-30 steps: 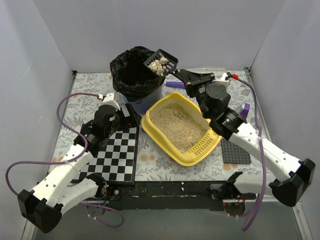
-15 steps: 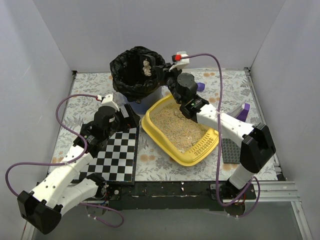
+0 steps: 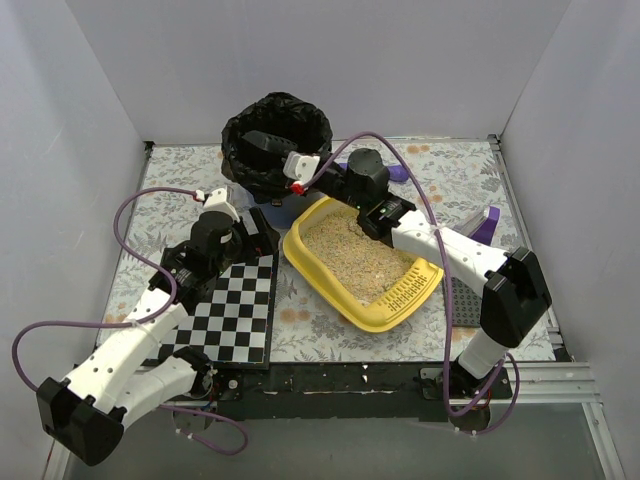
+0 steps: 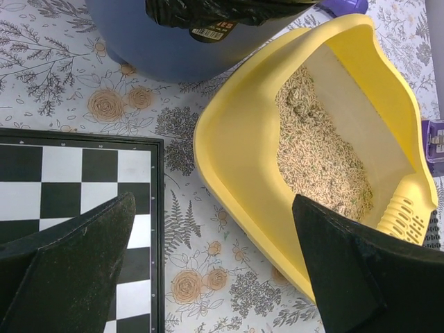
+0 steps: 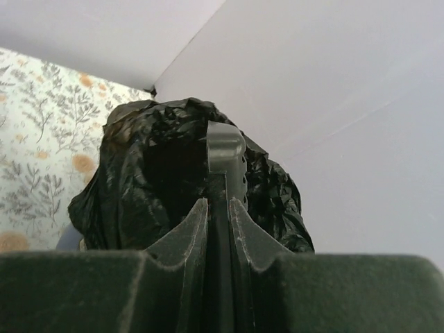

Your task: Clean the litter box

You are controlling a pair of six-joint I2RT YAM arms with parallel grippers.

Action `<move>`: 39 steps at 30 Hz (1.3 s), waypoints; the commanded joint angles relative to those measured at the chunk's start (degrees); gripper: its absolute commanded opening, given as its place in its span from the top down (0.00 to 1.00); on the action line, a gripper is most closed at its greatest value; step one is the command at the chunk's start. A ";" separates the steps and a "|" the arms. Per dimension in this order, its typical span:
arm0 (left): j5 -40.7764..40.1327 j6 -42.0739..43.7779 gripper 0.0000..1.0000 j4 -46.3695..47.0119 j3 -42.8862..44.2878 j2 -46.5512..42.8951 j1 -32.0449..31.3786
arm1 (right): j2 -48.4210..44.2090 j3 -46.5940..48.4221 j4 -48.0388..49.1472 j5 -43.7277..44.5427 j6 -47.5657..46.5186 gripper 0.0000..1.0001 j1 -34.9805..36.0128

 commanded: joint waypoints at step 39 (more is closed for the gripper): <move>13.65 -6.48 0.02 18.68 1.54 13.44 -0.08 | -34.08 -16.13 -93.60 54.79 139.83 0.99 0.60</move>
